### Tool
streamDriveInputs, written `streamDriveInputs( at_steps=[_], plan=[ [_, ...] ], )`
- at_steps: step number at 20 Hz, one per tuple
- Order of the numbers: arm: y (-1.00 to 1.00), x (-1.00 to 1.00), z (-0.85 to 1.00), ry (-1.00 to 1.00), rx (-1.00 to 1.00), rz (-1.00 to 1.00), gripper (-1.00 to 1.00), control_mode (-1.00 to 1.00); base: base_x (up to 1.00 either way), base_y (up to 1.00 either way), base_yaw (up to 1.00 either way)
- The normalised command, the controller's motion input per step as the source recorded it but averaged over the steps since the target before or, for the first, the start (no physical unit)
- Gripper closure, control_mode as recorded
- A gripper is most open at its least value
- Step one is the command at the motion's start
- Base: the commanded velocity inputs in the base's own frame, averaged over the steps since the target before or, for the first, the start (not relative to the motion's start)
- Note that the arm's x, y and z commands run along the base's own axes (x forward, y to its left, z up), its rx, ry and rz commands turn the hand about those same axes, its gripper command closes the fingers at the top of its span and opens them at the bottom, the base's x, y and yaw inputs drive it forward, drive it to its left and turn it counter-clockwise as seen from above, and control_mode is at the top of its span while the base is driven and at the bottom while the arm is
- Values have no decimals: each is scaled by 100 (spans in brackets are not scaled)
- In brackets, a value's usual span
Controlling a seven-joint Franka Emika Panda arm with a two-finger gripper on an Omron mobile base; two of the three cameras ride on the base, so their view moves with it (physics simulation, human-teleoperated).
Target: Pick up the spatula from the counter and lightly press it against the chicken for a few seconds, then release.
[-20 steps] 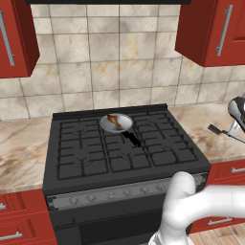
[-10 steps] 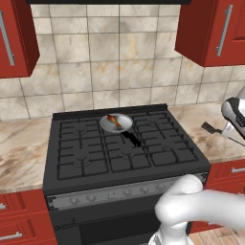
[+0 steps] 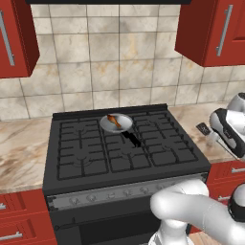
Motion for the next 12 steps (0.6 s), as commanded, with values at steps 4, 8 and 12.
streamDriveInputs(
  at_steps=[4,8,12],
  plan=[
    [30,0,31,2,0,-6,100,-100,0,0,0],
    [19,0,30,7,0,0,100,-100,0,0,0],
    [13,0,13,6,0,4,100,-100,0,0,0]
  ],
)
